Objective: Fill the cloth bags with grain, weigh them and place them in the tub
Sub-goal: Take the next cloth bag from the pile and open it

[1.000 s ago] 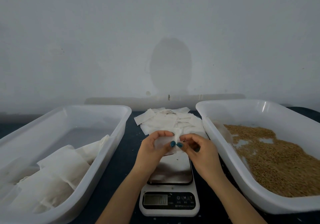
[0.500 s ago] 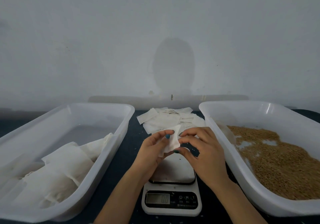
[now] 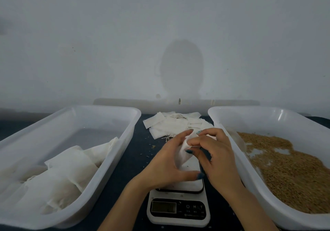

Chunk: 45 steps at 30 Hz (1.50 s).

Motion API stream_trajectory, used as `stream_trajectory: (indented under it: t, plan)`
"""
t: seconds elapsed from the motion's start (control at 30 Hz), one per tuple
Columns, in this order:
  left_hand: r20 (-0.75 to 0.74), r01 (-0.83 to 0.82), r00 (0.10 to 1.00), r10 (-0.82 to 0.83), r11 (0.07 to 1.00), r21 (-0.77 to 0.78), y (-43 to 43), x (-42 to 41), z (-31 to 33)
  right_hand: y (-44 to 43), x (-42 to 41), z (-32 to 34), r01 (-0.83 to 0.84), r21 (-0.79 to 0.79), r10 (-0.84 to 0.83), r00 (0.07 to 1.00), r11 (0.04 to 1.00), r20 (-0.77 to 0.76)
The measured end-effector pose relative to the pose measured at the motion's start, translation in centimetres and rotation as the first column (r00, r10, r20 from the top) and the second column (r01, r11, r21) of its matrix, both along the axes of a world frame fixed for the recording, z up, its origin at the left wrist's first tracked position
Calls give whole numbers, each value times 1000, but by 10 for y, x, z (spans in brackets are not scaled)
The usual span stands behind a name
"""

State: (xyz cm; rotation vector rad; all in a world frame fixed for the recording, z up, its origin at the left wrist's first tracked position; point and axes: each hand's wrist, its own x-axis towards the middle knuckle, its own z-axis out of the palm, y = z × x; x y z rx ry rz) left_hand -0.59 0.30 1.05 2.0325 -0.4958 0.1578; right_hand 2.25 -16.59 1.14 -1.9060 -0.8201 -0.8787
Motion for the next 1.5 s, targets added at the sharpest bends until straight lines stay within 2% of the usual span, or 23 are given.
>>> stream_trajectory:
  t: [0.23,0.33,0.47,0.73,0.97,1.03,1.13,1.2,1.23,1.3,1.37,1.5]
  plan:
    - [13,-98,995,98,995,-24,3,6,-7,2,-11,8,-34,-79,33,999,996,-16]
    - [10,-98,995,99,994,-38,3,6,-8,3,-13,10,-27,-133,32,999,991,34]
    - [28,-109,994,110,994,-30,0,7,-7,3,-12,11,-37,-111,43,998,993,52]
    - [87,-225,971,224,974,4,3,14,-13,4,-10,8,37,-176,-9,988,984,157]
    - [107,-239,963,249,966,-96,5,12,-15,9,-28,37,81,-108,-86,995,991,-47]
    - [78,-265,959,272,960,-88,6,13,-15,-1,-20,56,146,-199,-164,983,969,-79]
    - [23,-288,956,291,954,-82,7,13,-15,-35,8,83,151,-388,-260,934,909,-246]
    - [10,-291,956,293,953,-85,6,13,-14,-62,30,94,176,-548,-432,817,818,-381]
    - [11,-289,957,291,954,-83,6,13,-14,-75,40,95,164,-663,-541,732,730,-415]
    - [9,-290,956,292,953,-85,5,13,-14,-92,51,87,38,-859,-710,581,511,-397]
    - [-3,-291,956,292,952,-93,5,13,-13,-98,53,72,-130,-921,-784,489,368,-382]
    - [-5,-298,954,298,951,-88,5,14,-13,-98,46,50,-244,-917,-788,471,317,-398]
